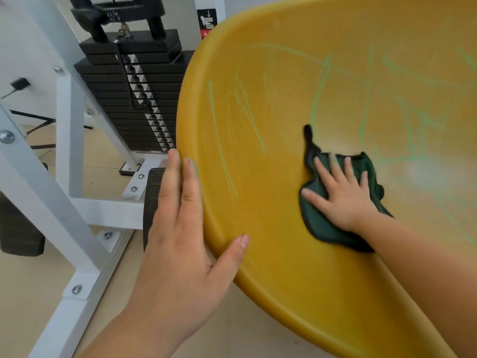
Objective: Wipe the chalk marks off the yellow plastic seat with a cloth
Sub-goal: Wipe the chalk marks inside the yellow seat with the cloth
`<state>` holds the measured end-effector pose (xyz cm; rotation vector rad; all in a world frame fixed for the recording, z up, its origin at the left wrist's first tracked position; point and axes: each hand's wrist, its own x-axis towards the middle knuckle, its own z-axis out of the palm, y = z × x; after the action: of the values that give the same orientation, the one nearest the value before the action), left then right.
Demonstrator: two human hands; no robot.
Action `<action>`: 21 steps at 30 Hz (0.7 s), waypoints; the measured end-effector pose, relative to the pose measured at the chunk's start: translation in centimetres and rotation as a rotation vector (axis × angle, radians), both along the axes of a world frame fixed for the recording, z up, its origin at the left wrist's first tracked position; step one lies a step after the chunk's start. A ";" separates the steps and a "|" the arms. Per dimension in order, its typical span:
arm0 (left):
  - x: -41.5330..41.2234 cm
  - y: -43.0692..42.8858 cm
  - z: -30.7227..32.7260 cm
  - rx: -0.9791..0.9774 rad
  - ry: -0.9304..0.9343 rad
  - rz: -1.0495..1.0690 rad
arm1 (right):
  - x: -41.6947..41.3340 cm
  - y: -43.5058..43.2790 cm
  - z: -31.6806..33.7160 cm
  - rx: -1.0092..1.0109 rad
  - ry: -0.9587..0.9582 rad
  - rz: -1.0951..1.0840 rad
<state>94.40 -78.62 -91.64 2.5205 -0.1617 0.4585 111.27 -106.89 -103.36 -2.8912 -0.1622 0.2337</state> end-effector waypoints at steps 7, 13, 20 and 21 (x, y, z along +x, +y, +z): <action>0.2 0.4 -0.3 -0.040 -0.036 -0.050 | -1.1 12.9 4.1 0.455 -0.102 0.073; 0.5 0.5 -0.6 -0.064 -0.061 -0.038 | -6.8 11.1 3.5 0.501 -0.166 0.511; -0.2 0.7 0.0 -0.033 -0.012 -0.014 | 4.3 2.3 0.8 0.095 -0.049 -0.223; -0.2 0.7 0.0 -0.030 -0.013 -0.018 | 4.6 3.3 1.2 0.124 -0.032 -0.260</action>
<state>94.20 -77.94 -91.62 2.4849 -0.1806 0.4670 115.86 -103.54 -102.21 -2.7560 0.1862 0.1253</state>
